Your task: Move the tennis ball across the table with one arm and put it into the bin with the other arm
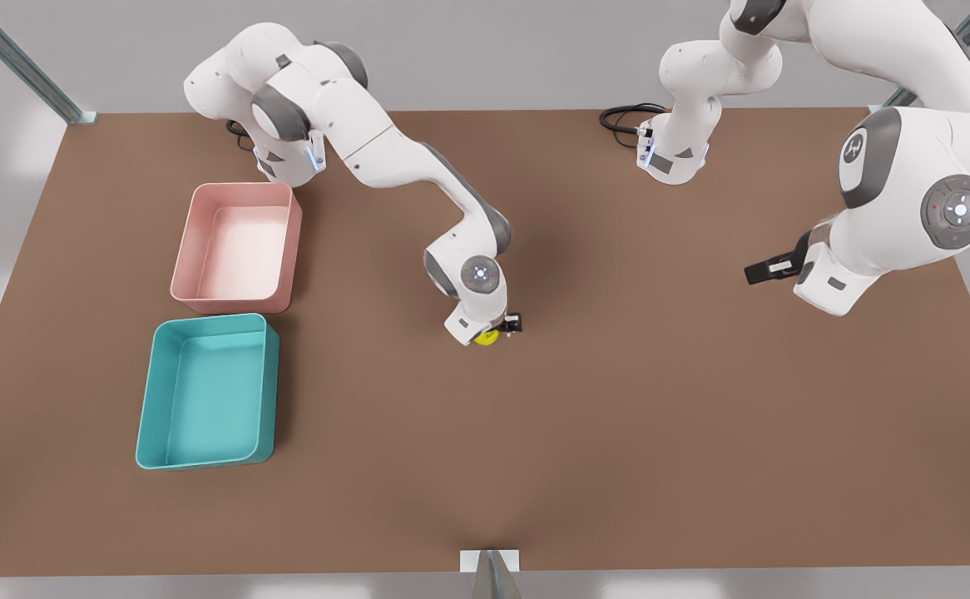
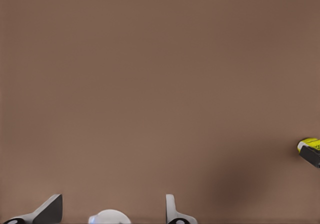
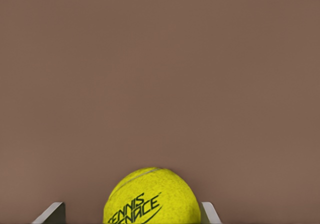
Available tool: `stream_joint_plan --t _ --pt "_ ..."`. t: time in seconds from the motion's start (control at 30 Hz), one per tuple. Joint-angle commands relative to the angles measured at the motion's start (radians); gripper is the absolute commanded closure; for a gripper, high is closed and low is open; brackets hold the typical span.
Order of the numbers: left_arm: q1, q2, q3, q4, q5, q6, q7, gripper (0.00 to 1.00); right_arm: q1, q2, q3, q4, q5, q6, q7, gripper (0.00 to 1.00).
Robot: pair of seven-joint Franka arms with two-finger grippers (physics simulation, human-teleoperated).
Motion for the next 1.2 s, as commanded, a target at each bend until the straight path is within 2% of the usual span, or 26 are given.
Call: stream_joint_plan --t 0.0,0.63,0.67,0.7,0.8,0.93,1.0,1.17 --pt "0.0 0.0 -0.001 0.0 -0.004 -0.011 -0.043 0.0 0.003 0.004 0.0 -0.004 -0.002 0.02 0.077 0.0" --pt "-0.003 -0.001 -0.001 0.001 -0.003 -0.012 -0.043 0.0 0.01 0.037 0.001 -0.021 0.001 0.045 0.079 0.0" --pt "-0.003 -0.001 -0.001 0.001 -0.003 -0.011 -0.043 0.0 0.009 0.037 0.001 -0.021 0.0 0.049 0.079 0.07" --pt "-0.004 -0.001 -0.001 0.001 -0.003 -0.011 -0.043 0.0 0.006 0.037 0.001 -0.021 0.0 0.049 0.079 0.18" --pt "-0.006 0.0 -0.001 0.001 -0.004 -0.011 -0.043 0.0 0.003 0.035 0.001 -0.02 0.007 0.049 0.079 0.33" --pt "-0.003 0.003 -0.001 0.001 -0.003 -0.006 -0.043 0.0 -0.017 -0.006 0.001 -0.018 0.012 0.048 0.062 0.34" --pt "-0.006 0.003 -0.001 0.0 -0.004 -0.006 -0.043 0.0 -0.065 -0.058 0.0 -0.02 0.014 0.025 -0.047 0.34" --pt "-0.003 0.003 -0.001 0.0 -0.004 -0.006 -0.043 0.0 -0.385 -0.184 -0.009 -0.008 -0.002 -0.283 -0.78 0.34"
